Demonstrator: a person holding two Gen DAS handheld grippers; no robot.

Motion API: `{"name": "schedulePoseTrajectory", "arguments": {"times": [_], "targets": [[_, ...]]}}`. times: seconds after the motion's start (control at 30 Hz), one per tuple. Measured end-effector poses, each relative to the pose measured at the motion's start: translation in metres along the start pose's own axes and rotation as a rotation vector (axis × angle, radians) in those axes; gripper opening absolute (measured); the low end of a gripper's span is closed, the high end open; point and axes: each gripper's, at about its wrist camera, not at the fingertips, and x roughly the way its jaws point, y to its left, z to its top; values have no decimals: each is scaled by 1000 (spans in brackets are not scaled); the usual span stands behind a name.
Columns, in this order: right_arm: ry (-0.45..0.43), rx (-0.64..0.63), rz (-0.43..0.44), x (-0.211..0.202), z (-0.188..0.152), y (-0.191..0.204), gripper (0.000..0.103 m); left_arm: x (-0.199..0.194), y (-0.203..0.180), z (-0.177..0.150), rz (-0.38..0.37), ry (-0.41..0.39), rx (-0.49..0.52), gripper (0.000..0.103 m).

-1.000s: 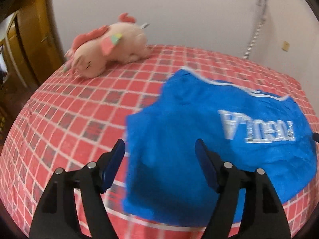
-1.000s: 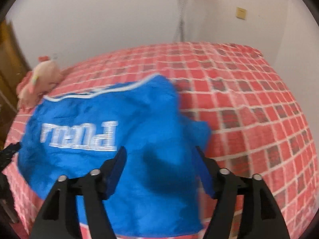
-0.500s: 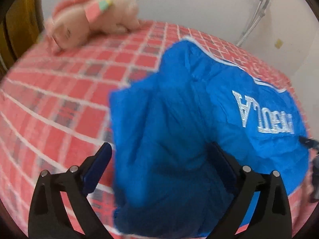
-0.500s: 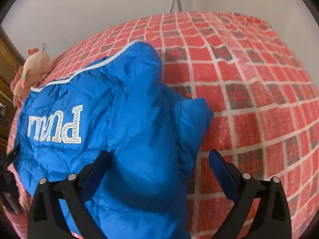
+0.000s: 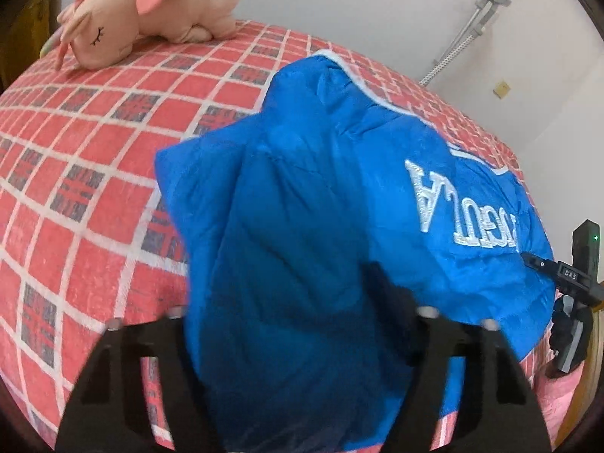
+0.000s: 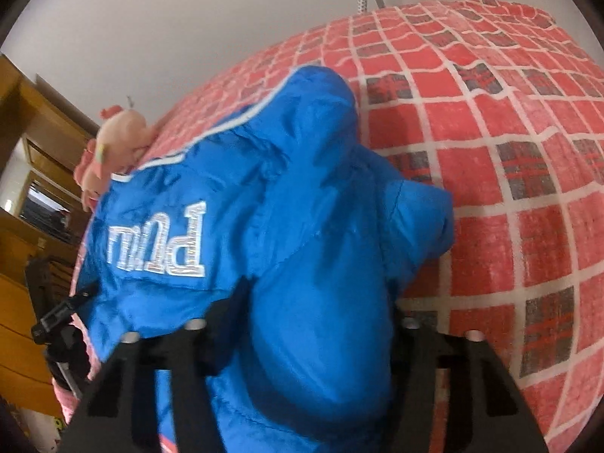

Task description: Fold large clothes

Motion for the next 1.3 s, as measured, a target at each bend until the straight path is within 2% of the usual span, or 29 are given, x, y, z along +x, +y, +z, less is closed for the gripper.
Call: {"name": "schedulePoseTrajectory", "arguments": {"times": [0.03,0.1,0.13,0.3,0.53,0.67,0.77,0.97,1.1,1.2,1.3], "targets": [[-7,10,20,-4,0,0,37,-3,-1,0,-3,-9,-2,41],[-28,25,62,-16,1,0,28,-14,-5,1,4,-41,-8,28],[-41,30,86,-23,1,2,26,-19,-7,1,8,-54,-7,23],[-91,1,137,-66,-9,14,22,-61,-33,-3,-2,-150,35,17],[-148,-59,142,-146,-60,27,21,-137,-70,-50,-67,-228,136,16],[-144,-84,143,-173,-103,27,21,-164,-76,-92,-100,-228,165,16],[-125,-83,142,-187,-149,17,21,-176,-72,-125,-121,-206,166,16],[-55,-65,106,-174,-203,0,23,-170,-54,-186,-101,-157,162,18],[-19,-33,65,-148,-214,-18,29,-140,-31,-208,-47,-122,123,28],[-17,1,105,-127,-217,-36,35,-120,-18,-215,-44,-129,111,35],[-39,30,156,-118,-223,-49,36,-117,-17,-221,-37,-156,116,36]]}}
